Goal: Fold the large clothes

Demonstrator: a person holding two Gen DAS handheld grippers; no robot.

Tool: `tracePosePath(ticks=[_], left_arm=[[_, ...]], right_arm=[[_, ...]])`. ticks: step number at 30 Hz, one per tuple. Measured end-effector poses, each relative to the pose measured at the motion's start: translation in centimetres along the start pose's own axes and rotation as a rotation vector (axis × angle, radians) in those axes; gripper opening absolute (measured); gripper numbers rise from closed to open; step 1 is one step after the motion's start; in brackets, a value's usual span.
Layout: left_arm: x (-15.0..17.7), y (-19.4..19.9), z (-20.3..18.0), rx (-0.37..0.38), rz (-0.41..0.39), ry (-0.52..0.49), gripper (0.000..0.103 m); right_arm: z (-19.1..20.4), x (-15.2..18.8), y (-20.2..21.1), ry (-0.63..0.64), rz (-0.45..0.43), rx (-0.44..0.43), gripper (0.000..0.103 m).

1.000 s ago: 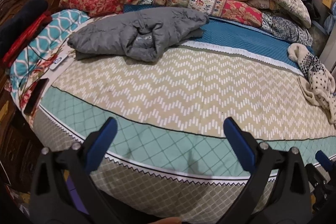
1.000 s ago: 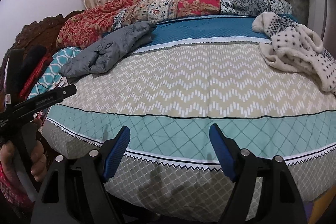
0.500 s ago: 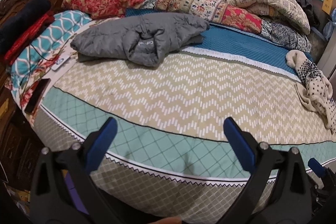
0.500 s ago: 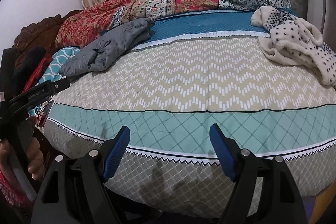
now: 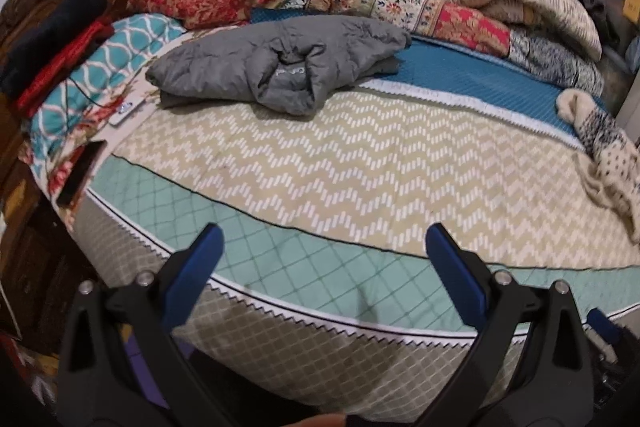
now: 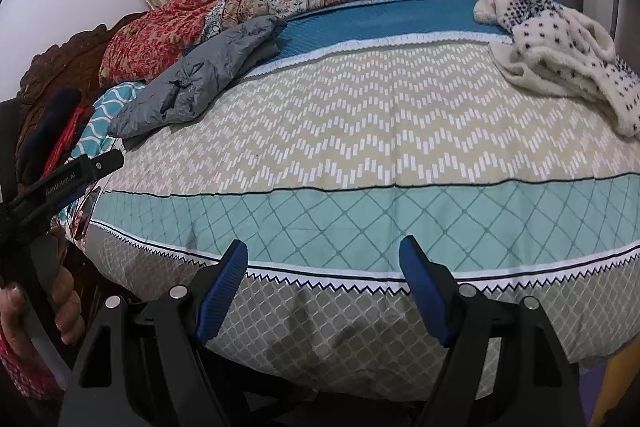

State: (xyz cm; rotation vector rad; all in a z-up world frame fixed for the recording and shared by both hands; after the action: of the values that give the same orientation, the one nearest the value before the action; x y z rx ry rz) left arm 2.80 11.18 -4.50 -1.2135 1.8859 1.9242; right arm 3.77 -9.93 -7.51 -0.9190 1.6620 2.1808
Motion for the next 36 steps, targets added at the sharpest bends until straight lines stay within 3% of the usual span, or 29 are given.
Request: tracePosePath(ticks=[7, 13, 18, 21, 36], left_arm=[[-1.7, 0.1, -1.1, 0.003, 0.032, -0.026, 0.097], [-2.6, 0.3, 0.1, -0.016, 0.024, -0.001, 0.097], [-2.5, -0.2, 1.6, -0.049, 0.032, 0.026, 0.097], [-3.0, 0.1, 1.9, -0.077, -0.003, 0.014, 0.097], [-4.1, 1.8, 1.7, -0.085, -0.072, -0.017, 0.097]], right_arm=[[1.4, -2.0, 0.2, 0.058, 0.013, -0.035, 0.08], [4.3, -4.6, 0.8, 0.12, -0.03, -0.057, 0.08], [6.0, -4.5, 1.1, 0.13, -0.092, -0.055, 0.08], [6.2, -4.4, 1.1, 0.13, -0.11, -0.049, 0.08], [5.9, -3.8, 0.6, 0.098, -0.089, -0.071, 0.08]])
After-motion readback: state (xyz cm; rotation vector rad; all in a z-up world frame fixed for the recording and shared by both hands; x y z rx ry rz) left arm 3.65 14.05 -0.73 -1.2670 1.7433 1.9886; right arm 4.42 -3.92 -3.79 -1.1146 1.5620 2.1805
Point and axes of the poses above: each gripper's, at about its wrist camera, not at the fingertips, and y roughly against the way its jaws point, z to its left, x to its underside, the point moved 10 cm from there along -y, roughly the way its jaws point, and after that the axes turned 14 degrees about y, right-handed, at the moved point
